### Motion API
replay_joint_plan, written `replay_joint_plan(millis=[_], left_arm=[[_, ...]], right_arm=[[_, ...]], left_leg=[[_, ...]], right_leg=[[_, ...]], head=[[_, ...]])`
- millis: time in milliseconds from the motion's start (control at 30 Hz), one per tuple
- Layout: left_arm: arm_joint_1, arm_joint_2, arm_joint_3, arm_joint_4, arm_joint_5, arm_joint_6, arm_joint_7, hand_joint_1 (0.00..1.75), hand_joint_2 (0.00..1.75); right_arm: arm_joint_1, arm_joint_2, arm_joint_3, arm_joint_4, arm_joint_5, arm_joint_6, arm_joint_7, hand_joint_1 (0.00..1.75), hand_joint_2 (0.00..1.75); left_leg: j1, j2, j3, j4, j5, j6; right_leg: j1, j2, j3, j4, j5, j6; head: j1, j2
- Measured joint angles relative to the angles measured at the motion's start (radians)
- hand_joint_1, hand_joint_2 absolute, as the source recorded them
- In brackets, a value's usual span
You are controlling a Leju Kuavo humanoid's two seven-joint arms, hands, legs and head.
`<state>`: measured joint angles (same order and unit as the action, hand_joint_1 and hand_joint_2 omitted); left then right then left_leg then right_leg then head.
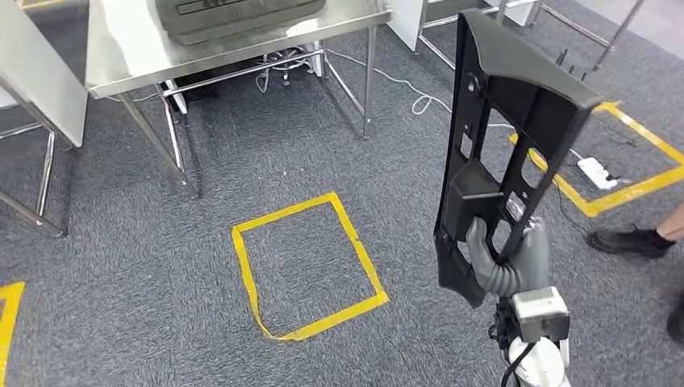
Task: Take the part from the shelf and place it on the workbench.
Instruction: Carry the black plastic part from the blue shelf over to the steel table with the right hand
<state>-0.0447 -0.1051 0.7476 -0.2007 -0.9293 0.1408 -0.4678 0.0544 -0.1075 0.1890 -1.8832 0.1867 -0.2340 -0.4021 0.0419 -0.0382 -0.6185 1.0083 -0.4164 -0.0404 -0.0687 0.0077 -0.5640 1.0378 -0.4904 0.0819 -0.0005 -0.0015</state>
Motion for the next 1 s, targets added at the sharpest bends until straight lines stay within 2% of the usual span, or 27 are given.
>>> replay_joint_plan(millis=[33,100,133,200,233,267,300,367,400,433,500,567,600,633,667,733,767,800,867,900,933,1000], left_arm=[[0.001,-0.001,0.0,0.0,0.0,0.0,0.002,0.0,1.75],[0.002,-0.001,0.0,0.0,0.0,0.001,0.005,0.0,1.75],[0.001,-0.001,0.0,0.0,0.0,0.001,0.005,0.0,1.75],[0.001,-0.002,0.0,0.0,0.0,0.002,0.005,0.0,1.75],[0.002,-0.002,0.0,0.0,-0.001,0.002,0.005,0.0,1.75],[0.002,-0.002,0.0,0.0,-0.001,0.002,0.005,0.0,1.75],[0.003,-0.002,0.0,0.0,-0.001,0.003,0.005,0.0,1.75],[0.003,-0.002,0.0,0.0,0.0,0.003,0.005,0.0,1.75],[0.003,-0.001,0.0,0.0,-0.001,0.003,0.005,0.0,1.75],[0.002,-0.001,0.0,0.0,-0.001,0.004,0.006,0.0,1.75],[0.0,-0.001,0.0,0.0,-0.001,0.005,0.006,0.0,1.75],[0.0,-0.001,0.0,0.0,-0.001,0.006,0.006,0.0,1.75],[0.001,-0.001,0.0,0.0,-0.001,0.006,0.007,0.0,1.75],[0.0,-0.002,0.0,0.0,0.0,0.006,0.007,0.0,1.75],[-0.001,-0.002,0.0,0.0,-0.001,0.006,0.007,0.0,1.75],[-0.003,-0.002,0.0,0.0,-0.001,0.006,0.01,0.0,1.75],[-0.003,-0.002,0.0,0.0,-0.001,0.005,0.011,0.0,1.75],[-0.003,-0.003,0.0,0.0,-0.002,0.004,0.013,0.0,1.75],[-0.001,-0.005,0.0,0.0,-0.002,0.001,0.016,0.0,1.75],[-0.001,-0.005,0.001,0.0,-0.002,0.0,0.018,0.0,1.75],[-0.002,-0.006,0.001,0.0,-0.002,-0.001,0.018,0.0,1.75],[-0.002,-0.006,0.001,0.0,-0.003,-0.002,0.021,0.0,1.75]], right_arm=[[0.001,0.0,0.0,0.001,0.0,0.0,0.001,1.75,1.75],[0.002,0.001,-0.001,0.001,0.002,0.0,0.0,1.75,1.75],[0.002,0.002,-0.001,0.001,0.002,0.0,0.0,1.75,1.75],[0.002,0.002,0.0,0.001,0.002,0.0,-0.001,1.75,1.75],[0.003,0.002,0.0,0.001,0.002,0.0,-0.001,1.75,1.75],[0.003,0.002,0.0,0.001,0.002,0.0,-0.001,1.75,1.75],[0.003,0.003,0.0,0.001,0.002,0.0,-0.001,1.75,1.75],[0.003,0.003,0.0,0.001,0.002,0.0,-0.001,1.75,1.75],[0.002,0.003,0.0,0.001,0.002,0.0,-0.001,1.75,1.75],[0.002,0.003,0.0,0.001,0.002,0.0,-0.001,1.75,1.75],[0.002,0.003,0.0,0.001,0.002,0.0,-0.001,1.75,1.75],[0.002,0.004,0.001,0.0,0.002,0.0,-0.001,1.75,1.75],[0.002,0.004,0.002,0.0,0.002,0.0,-0.001,1.75,1.75],[0.001,0.004,0.003,0.0,0.002,-0.001,-0.002,1.75,1.75],[0.001,0.004,0.004,0.0,0.002,-0.001,-0.002,1.75,1.75],[0.003,0.004,0.005,0.001,0.003,-0.001,-0.002,1.75,1.75],[0.004,0.004,0.006,0.002,0.003,-0.001,-0.002,1.75,1.75],[0.005,0.004,0.007,0.003,0.003,-0.001,-0.002,1.75,1.75],[0.005,0.004,0.008,0.003,0.003,-0.001,-0.002,1.75,1.75],[0.004,0.004,0.008,0.003,0.004,-0.001,-0.002,1.75,1.75],[0.004,0.004,0.009,0.003,0.004,-0.001,-0.002,1.75,1.75],[0.003,0.004,0.01,0.003,0.004,-0.001,-0.002,1.75,1.75]], left_leg=[[0.002,0.002,0.001,0.001,0.0,-0.001],[0.006,0.016,-0.014,0.041,-0.024,-0.001],[0.005,0.024,-0.039,0.094,-0.05,0.001],[-0.001,0.031,-0.113,0.238,-0.112,0.007],[-0.004,0.032,-0.144,0.293,-0.127,0.012],[-0.007,0.032,-0.159,0.313,-0.121,0.019],[-0.012,0.032,-0.154,0.291,-0.097,0.028],[-0.024,0.032,-0.1,0.168,-0.025,0.051],[-0.031,0.033,-0.072,0.11,-0.004,0.059],[-0.037,0.034,-0.054,0.073,0.004,0.063],[-0.046,0.033,-0.045,0.052,-0.004,0.065],[-0.044,0.03,-0.034,0.035,-0.004,0.069],[-0.042,0.029,-0.026,0.025,-0.004,0.072],[-0.04,0.028,-0.018,0.018,-0.004,0.076],[-0.041,0.027,-0.014,0.015,-0.007,0.079],[-0.041,0.024,-0.011,0.014,-0.012,0.084],[-0.041,0.022,-0.007,0.014,-0.016,0.085],[-0.04,0.02,-0.002,0.015,-0.02,0.085],[-0.039,0.015,0.012,0.015,-0.03,0.079],[-0.042,0.013,0.018,0.017,-0.037,0.074],[-0.044,0.012,0.022,0.018,-0.042,0.069],[-0.048,0.011,0.025,0.018,-0.049,0.06]], right_leg=[[0.002,-0.001,-0.001,0.005,-0.001,-0.012],[0.008,-0.001,0.002,0.006,-0.001,-0.026],[0.011,-0.002,0.005,0.006,-0.002,-0.032],[0.021,-0.005,0.008,0.006,-0.007,-0.043],[0.027,-0.006,0.011,0.006,-0.01,-0.047],[0.033,-0.006,0.014,0.006,-0.014,-0.052],[0.037,-0.006,0.02,0.006,-0.018,-0.056],[0.041,-0.006,0.034,0.005,-0.029,-0.059],[0.045,-0.006,0.039,0.005,-0.034,-0.057],[0.046,-0.006,0.042,0.003,-0.039,-0.053],[0.048,-0.007,0.044,-0.004,-0.043,-0.044],[0.046,-0.009,0.045,-0.005,-0.049,-0.036],[0.047,-0.009,0.037,0.014,-0.058,-0.035],[0.048,-0.009,0.014,0.055,-0.074,-0.037],[0.049,-0.009,-0.023,0.117,-0.094,-0.04],[0.051,-0.008,-0.111,0.244,-0.123,-0.042],[0.051,-0.008,-0.139,0.27,-0.117,-0.036],[0.05,-0.008,-0.147,0.255,-0.093,-0.025],[0.047,-0.008,-0.109,0.131,-0.015,-0.002],[0.046,-0.008,-0.081,0.064,0.017,0.002],[0.046,-0.008,-0.061,0.018,0.037,-0.003],[0.051,-0.007,-0.046,-0.011,0.044,-0.025]], head=[[-0.005,0.0],[-0.01,0.0],[-0.011,0.0],[-0.013,0.0],[-0.013,0.0],[-0.013,0.0],[-0.013,0.0],[-0.012,0.0],[-0.011,0.0],[-0.011,0.0],[-0.012,0.0],[-0.011,0.0],[-0.011,0.0],[-0.009,0.0],[-0.009,0.0],[-0.009,0.0],[-0.009,0.0],[-0.009,0.0],[-0.008,0.0],[-0.007,0.0],[-0.007,0.0],[-0.009,0.0]])
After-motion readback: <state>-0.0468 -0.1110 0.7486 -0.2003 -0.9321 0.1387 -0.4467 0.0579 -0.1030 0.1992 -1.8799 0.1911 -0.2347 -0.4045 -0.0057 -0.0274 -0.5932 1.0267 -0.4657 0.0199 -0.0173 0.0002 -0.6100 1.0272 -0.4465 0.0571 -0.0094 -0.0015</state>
